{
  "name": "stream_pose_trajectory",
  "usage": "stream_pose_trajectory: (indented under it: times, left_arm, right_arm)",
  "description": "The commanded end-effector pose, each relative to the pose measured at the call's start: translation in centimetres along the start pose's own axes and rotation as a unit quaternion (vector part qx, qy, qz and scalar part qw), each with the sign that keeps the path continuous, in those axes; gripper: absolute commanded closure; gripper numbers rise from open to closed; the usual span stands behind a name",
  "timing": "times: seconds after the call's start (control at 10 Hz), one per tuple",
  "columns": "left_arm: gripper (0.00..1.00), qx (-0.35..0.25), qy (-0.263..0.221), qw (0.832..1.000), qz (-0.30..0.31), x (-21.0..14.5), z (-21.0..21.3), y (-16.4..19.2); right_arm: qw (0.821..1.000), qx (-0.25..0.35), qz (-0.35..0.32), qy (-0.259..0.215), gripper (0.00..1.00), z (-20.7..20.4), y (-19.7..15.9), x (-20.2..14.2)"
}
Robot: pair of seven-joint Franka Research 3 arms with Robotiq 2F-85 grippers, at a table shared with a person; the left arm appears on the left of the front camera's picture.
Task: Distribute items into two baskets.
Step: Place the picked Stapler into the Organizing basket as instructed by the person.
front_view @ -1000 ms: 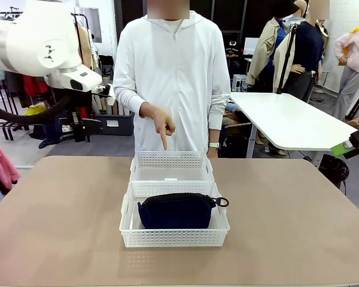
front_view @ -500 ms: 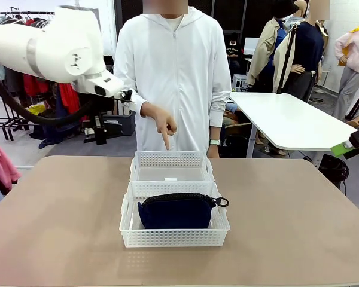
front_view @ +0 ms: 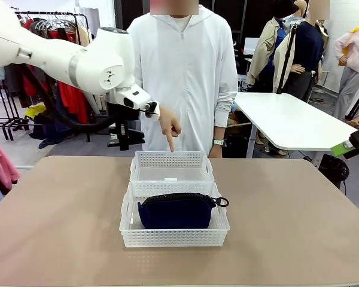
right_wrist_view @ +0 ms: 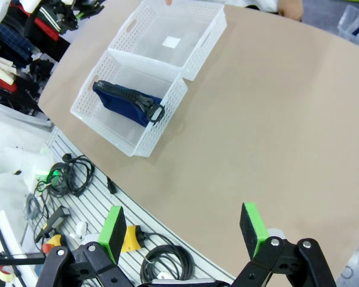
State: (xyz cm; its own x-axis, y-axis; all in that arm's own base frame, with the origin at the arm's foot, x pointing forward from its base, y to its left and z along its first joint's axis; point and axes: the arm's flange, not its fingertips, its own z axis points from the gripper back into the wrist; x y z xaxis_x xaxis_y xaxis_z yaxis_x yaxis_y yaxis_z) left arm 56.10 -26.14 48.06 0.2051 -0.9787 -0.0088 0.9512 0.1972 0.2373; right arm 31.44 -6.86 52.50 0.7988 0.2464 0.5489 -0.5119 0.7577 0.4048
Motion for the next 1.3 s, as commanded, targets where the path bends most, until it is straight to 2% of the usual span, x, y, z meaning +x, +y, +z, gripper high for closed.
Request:
stream_pose_trajectory:
  times: [0.0,0.6,1.2]
  left_arm:
    - [1.00,0.008,0.000,1.000,-0.020,1.7,-0.1,0.1]
    - [1.00,0.028,-0.018,0.996,-0.078,6.8,-4.1,-1.0]
    - [1.00,0.000,-0.047,0.990,-0.131,10.2,-7.7,-0.9]
  right_arm:
    - [1.000,-0.001,-0.002,-0.001,0.00,0.0,-0.1,0.0]
    - [1.000,-0.001,-0.002,-0.001,0.00,0.0,-0.1,0.0]
    - [1.000,-0.001,-0.002,-0.001,0.00,0.0,-0.1,0.0]
